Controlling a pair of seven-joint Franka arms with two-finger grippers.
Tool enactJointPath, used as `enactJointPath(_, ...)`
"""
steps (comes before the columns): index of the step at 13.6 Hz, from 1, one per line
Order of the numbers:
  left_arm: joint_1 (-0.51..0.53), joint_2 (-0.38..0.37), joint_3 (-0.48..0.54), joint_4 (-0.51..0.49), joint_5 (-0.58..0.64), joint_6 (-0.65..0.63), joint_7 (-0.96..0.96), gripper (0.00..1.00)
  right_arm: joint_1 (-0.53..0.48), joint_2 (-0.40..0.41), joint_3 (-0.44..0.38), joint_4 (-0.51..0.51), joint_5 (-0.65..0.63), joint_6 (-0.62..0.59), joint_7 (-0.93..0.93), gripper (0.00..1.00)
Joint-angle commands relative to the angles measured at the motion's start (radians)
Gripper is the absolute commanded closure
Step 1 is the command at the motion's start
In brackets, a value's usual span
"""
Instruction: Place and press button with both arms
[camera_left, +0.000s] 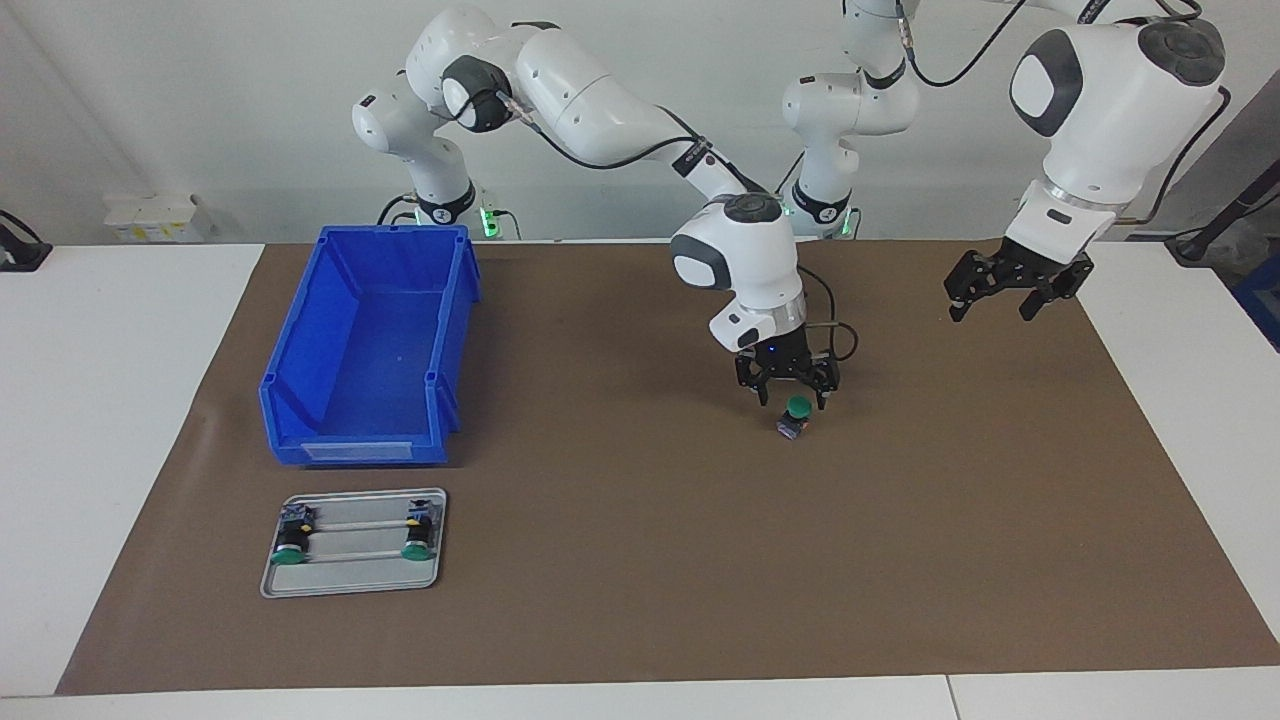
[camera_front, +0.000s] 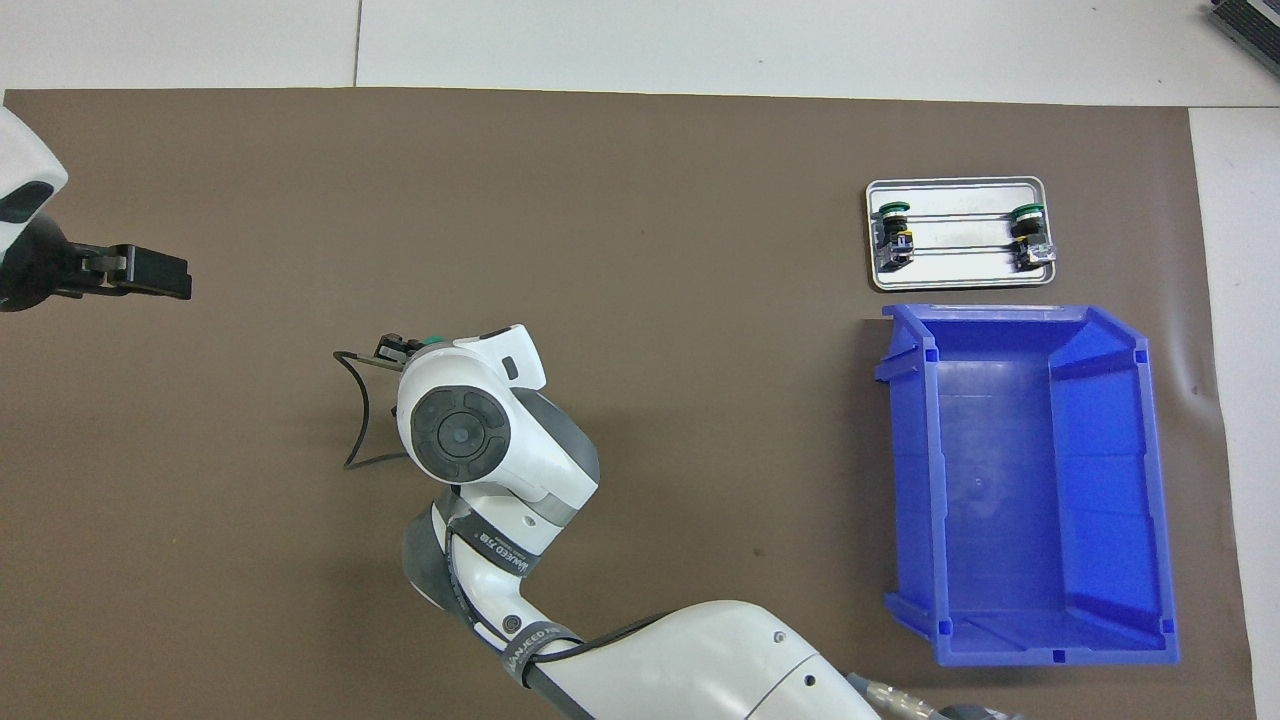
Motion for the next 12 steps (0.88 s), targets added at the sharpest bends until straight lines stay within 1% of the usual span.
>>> enactJointPath(1, -0.011, -0.019, 0.007, -0.029, 0.015, 0.01, 0.0, 0.01, -0.006, 0.018, 0.008, 0.026, -0.037, 0.028, -0.011, 0.34)
enactJointPath(5, -0.012, -0.019, 0.007, -0.031, 0.015, 0.011, 0.002, 0.01, -0.012, 0.02, 0.008, 0.026, -0.044, 0.042, -0.032, 0.34)
enactJointPath(6, -0.014, -0.032, 0.004, -0.049, 0.005, -0.051, 0.007, 0.01, -0.012, 0.02, 0.008, 0.026, -0.044, 0.042, -0.039, 0.34)
enactJointPath(7, -0.014, -0.051, 0.008, -0.058, 0.005, -0.141, 0.0, 0.01, -0.012, 0.02, 0.008, 0.026, -0.044, 0.044, -0.043, 0.34)
enactJointPath(8, -0.012, -0.056, 0.007, -0.057, 0.006, -0.194, -0.001, 0.01, -0.012, 0.02, 0.007, 0.026, -0.044, 0.044, -0.049, 0.4)
enactJointPath(9, -0.005, -0.059, 0.007, -0.057, 0.005, -0.202, 0.0, 0.01, -0.013, 0.02, 0.007, 0.026, -0.05, 0.044, -0.054, 0.56)
enactJointPath(10, 0.002, -0.057, 0.013, -0.057, 0.006, -0.193, 0.0, 0.01, -0.015, 0.02, 0.007, 0.024, -0.064, 0.042, -0.057, 1.0)
enactJointPath(12, 0.023, -0.057, 0.018, -0.057, 0.006, -0.193, 0.0, 0.01, -0.012, 0.018, 0.004, 0.026, -0.067, 0.038, -0.048, 1.0)
